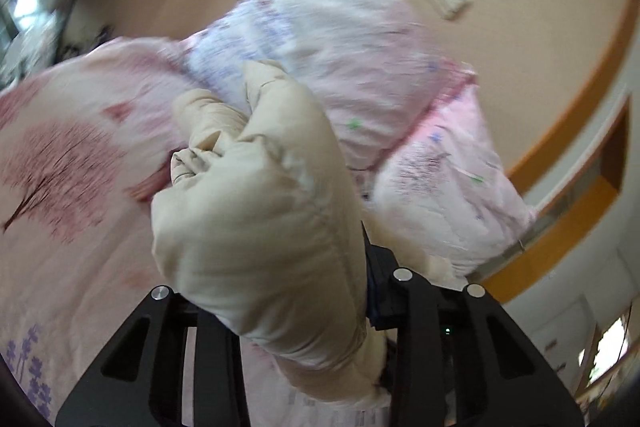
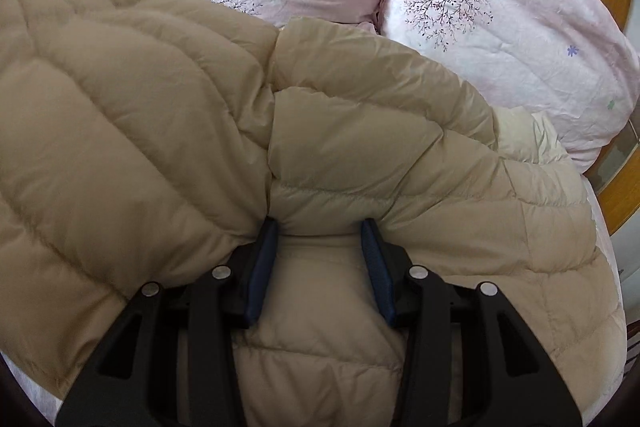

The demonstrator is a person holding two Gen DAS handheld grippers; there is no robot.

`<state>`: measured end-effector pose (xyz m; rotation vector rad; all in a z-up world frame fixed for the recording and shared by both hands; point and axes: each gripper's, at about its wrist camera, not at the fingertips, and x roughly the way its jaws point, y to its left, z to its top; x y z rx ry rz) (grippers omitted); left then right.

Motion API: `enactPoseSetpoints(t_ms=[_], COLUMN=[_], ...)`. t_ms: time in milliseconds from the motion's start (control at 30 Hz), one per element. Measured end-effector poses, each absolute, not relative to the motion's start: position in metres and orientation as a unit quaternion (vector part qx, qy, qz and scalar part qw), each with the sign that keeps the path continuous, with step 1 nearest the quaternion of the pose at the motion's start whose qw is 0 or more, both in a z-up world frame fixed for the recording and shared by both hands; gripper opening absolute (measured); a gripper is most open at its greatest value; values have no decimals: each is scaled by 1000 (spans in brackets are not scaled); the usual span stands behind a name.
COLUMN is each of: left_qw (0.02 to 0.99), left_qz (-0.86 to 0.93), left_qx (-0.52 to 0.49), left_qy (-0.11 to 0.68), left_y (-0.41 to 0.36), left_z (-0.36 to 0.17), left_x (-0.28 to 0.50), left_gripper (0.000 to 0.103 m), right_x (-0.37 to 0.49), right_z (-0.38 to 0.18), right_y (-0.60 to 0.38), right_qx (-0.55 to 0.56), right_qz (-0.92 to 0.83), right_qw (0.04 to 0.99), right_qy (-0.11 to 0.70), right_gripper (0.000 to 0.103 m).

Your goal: Fold large clothes

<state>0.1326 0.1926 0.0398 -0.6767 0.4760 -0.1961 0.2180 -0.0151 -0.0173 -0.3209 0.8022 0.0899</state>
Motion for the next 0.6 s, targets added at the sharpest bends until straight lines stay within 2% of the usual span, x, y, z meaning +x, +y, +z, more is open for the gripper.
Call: enactPoseSetpoints(t_ms=[367,467,533,600], left_qw=[924,924,924,924], left_qz=[-242,-250,-252,-253], left_qx=[-230,-221,-217,-213], left_qy=[188,188,189,191], left_y=[109,96,95,93], left_z=[83,84,83,83], left_x=[136,137,136,139], left_gripper=[34,34,34,34], right_x=[222,208,185,166], right_z=[-10,9,26,36], right_y=[-26,-61,-95,-122], right_qx=[-152,-103,-75,-69], right_qz=[91,124,122,104], right_qw=[905,909,924,936], right_qy=[388,385,355,329], right_gripper=[47,50,58,62])
